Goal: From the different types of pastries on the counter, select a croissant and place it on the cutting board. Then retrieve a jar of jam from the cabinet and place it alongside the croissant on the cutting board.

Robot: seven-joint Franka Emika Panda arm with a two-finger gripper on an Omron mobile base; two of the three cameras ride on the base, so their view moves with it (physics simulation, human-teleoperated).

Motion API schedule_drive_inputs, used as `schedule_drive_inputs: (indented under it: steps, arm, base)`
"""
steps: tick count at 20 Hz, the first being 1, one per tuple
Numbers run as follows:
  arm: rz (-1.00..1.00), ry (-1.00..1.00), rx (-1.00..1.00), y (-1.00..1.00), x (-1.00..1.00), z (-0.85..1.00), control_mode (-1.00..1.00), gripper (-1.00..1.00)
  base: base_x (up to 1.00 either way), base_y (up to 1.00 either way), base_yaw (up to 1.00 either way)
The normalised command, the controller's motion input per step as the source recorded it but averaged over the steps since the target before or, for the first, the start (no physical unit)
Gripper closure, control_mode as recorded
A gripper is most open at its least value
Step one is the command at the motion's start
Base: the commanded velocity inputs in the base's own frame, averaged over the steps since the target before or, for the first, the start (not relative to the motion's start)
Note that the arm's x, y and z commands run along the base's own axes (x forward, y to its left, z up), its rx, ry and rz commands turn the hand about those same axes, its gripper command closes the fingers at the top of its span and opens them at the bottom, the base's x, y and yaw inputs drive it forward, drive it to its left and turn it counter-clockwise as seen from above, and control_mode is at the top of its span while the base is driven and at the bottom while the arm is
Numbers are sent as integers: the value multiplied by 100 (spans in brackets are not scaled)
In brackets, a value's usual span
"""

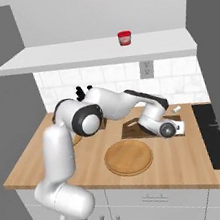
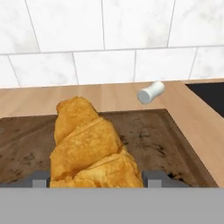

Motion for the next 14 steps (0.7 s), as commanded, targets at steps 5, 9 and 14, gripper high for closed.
schedule_drive_inputs:
  steps: [5,9,14]
  arm:
    - [-3,2,0,0,31,-21,-100,100]
    - [-4,8,0,1,25,-22,-100,-100]
    - [-3,4,0,-3,0,-16,-100,-100]
  base:
    - [0,0,0]
    - [0,0,0]
    - [0,0,0]
